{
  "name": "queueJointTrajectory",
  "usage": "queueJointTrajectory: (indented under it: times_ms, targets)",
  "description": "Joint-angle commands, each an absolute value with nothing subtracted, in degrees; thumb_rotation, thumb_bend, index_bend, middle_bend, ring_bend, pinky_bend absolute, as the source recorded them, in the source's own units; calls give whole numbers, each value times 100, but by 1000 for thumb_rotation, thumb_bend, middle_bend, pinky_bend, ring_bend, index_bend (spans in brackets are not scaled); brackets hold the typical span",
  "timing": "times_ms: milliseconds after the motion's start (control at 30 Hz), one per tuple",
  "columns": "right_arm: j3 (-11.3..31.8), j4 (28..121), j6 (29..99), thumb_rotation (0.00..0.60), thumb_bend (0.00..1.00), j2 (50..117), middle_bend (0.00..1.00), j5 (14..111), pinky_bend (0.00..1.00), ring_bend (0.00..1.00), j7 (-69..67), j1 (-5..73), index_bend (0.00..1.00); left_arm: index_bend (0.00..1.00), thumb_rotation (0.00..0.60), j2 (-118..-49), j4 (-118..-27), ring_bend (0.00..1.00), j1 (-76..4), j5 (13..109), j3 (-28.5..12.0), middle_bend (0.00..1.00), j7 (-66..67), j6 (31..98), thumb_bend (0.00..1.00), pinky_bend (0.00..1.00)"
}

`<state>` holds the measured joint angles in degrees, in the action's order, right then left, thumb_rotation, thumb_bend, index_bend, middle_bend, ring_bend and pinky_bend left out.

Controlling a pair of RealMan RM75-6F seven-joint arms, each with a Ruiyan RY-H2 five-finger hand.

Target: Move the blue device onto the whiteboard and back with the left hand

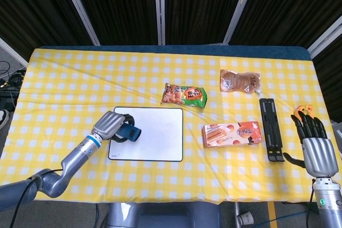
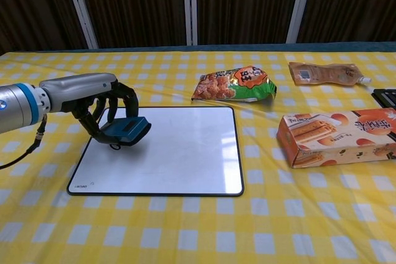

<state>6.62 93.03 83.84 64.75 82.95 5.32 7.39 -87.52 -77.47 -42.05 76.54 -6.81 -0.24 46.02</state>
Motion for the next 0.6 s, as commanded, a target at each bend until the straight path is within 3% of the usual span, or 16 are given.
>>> queueJointTrajectory:
  times_ms: [33, 600]
  targets:
    - [667, 9297, 8395, 600, 0, 6462, 0, 8282, 0, 0, 508, 729, 0, 488, 600, -8858, -7686, 498, -4262, 7564, -685, 387, 78, 4540, 268, 594]
    - [668, 9273, 8386, 600, 0, 6473, 0, 8279, 0, 0, 483, 733, 0, 493, 600, -9249, -8047, 503, -4360, 7683, -463, 390, -61, 4411, 266, 602]
